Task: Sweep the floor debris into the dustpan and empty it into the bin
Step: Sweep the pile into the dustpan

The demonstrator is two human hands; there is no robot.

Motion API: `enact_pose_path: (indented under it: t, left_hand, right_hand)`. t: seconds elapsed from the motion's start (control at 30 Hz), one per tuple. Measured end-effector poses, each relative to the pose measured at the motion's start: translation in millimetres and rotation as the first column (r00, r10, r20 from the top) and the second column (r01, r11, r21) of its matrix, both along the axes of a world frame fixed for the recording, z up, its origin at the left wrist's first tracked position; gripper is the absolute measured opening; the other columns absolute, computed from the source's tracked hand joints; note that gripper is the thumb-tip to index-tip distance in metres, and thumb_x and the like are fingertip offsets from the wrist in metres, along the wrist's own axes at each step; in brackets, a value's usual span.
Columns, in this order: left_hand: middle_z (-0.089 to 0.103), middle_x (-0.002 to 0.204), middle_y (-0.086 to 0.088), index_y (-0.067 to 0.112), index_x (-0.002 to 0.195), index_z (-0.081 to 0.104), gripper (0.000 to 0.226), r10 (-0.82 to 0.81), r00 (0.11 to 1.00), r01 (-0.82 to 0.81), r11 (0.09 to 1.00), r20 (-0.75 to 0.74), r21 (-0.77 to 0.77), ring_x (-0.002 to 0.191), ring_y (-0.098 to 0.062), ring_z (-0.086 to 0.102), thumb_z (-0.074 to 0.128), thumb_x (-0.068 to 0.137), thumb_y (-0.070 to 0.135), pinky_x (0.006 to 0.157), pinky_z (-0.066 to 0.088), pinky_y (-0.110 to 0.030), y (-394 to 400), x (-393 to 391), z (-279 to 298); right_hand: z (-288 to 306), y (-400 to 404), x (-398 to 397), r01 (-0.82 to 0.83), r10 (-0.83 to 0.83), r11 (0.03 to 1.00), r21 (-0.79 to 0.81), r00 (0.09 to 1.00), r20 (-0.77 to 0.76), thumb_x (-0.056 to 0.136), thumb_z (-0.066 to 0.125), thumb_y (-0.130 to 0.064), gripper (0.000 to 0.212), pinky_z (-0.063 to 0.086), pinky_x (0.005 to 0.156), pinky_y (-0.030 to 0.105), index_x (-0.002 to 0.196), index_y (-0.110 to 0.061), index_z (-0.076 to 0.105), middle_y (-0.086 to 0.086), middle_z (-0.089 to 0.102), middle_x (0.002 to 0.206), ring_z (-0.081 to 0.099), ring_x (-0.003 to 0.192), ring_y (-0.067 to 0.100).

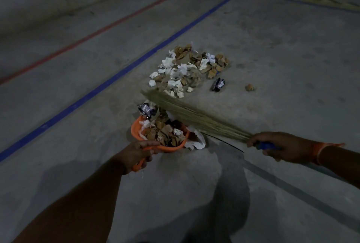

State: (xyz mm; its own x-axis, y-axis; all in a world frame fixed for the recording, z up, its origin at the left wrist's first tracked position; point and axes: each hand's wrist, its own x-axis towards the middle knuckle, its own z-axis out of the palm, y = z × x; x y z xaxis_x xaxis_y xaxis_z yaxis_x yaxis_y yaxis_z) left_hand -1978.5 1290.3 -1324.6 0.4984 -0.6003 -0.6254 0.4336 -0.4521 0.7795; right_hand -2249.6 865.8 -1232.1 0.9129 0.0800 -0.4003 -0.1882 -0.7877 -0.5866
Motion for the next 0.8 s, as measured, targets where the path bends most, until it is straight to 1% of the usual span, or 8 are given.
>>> enact_pose_path:
  t: [0.2, 0.33, 0.4, 0.47, 0.53, 0.6, 0.73, 0.8]
  left_hand:
    - [0.065, 0.121, -0.016, 0.023, 0.129, 0.067, 0.036, 0.004, 1.000, -0.004, 1.000, -0.011, -0.016, 0.080, -0.018, 0.061, 0.058, 0.100, 0.004, 0.054, 0.047, -0.027, 0, -3, 3]
    - [0.064, 0.121, -0.014, 0.024, 0.129, 0.066, 0.036, 0.003, 1.000, -0.004, 1.000, -0.004, -0.027, 0.080, -0.016, 0.061, 0.056, 0.100, 0.004, 0.056, 0.047, -0.027, 1, -7, 5]
    - [0.064, 0.119, -0.014, 0.023, 0.130, 0.065, 0.036, 0.002, 1.000, -0.002, 1.000, -0.009, -0.030, 0.080, -0.015, 0.061, 0.057, 0.100, 0.004, 0.057, 0.047, -0.027, 1, -7, 7]
    - [0.065, 0.117, -0.013, 0.023, 0.131, 0.065, 0.036, -0.001, 1.000, 0.001, 0.999, -0.007, -0.032, 0.080, -0.015, 0.062, 0.058, 0.100, 0.005, 0.057, 0.047, -0.027, 2, -6, 7]
    - [0.066, 0.118, -0.014, 0.024, 0.131, 0.066, 0.036, -0.005, 1.000, 0.005, 0.999, -0.010, -0.032, 0.081, -0.016, 0.061, 0.059, 0.100, 0.007, 0.057, 0.048, -0.027, 1, -6, 8]
    - [0.066, 0.119, -0.013, 0.024, 0.131, 0.066, 0.035, -0.008, 1.000, 0.007, 1.000, -0.011, -0.024, 0.082, -0.016, 0.061, 0.060, 0.100, 0.009, 0.056, 0.048, -0.027, 1, -6, 8]
    - [0.065, 0.118, -0.014, 0.023, 0.131, 0.066, 0.036, 0.002, 1.000, -0.003, 0.999, -0.022, -0.041, 0.082, -0.017, 0.061, 0.061, 0.099, 0.007, 0.055, 0.048, -0.027, 3, -6, 6]
    - [0.065, 0.117, -0.014, 0.023, 0.130, 0.066, 0.035, 0.011, 0.999, -0.012, 0.999, -0.032, -0.045, 0.082, -0.018, 0.061, 0.061, 0.099, 0.007, 0.054, 0.047, -0.027, 5, -6, 5]
  right_hand:
    - [15, 0, -8, 0.017, -0.014, 0.998, 0.063, 0.999, -0.047, 0.095, 0.056, -0.011, 0.046, 0.057, 0.066, 0.027, 0.123, -0.048, 0.055, -0.022, 0.052, 0.121, 0.062, 0.077, 0.019]
    - [28, 2, -17, 0.079, -0.076, 0.991, 0.105, 0.997, -0.030, 0.095, 0.055, -0.006, 0.049, 0.054, 0.060, 0.025, 0.117, -0.050, 0.057, -0.025, 0.057, 0.109, 0.061, 0.070, 0.016]
    - [32, 1, -19, 0.139, -0.138, 0.982, 0.125, 0.990, -0.016, 0.095, 0.055, -0.005, 0.048, 0.052, 0.056, 0.024, 0.115, -0.049, 0.058, -0.019, 0.062, 0.095, 0.059, 0.065, 0.016]
    - [37, -2, -18, 0.186, -0.187, 0.972, 0.146, 0.982, -0.004, 0.096, 0.054, -0.007, 0.045, 0.050, 0.054, 0.026, 0.116, -0.046, 0.059, -0.005, 0.063, 0.085, 0.058, 0.063, 0.016]
    - [41, -4, -16, 0.211, -0.215, 0.966, 0.150, 0.977, 0.005, 0.096, 0.054, -0.009, 0.043, 0.050, 0.055, 0.028, 0.120, -0.045, 0.057, 0.009, 0.061, 0.082, 0.057, 0.062, 0.017]
    - [44, -6, -11, 0.235, -0.240, 0.960, 0.152, 0.971, 0.015, 0.096, 0.054, -0.009, 0.043, 0.050, 0.055, 0.026, 0.119, -0.045, 0.058, 0.016, 0.059, 0.080, 0.056, 0.060, 0.017]
    - [48, -9, 3, 0.264, -0.270, 0.957, 0.116, 0.962, 0.037, 0.096, 0.053, -0.007, 0.045, 0.050, 0.053, 0.024, 0.114, -0.048, 0.058, 0.002, 0.061, 0.076, 0.057, 0.058, 0.014]
    - [49, -12, 9, 0.270, -0.274, 0.959, 0.087, 0.961, 0.037, 0.096, 0.054, -0.009, 0.045, 0.052, 0.053, 0.026, 0.114, -0.050, 0.057, 0.002, 0.061, 0.075, 0.058, 0.058, 0.013]
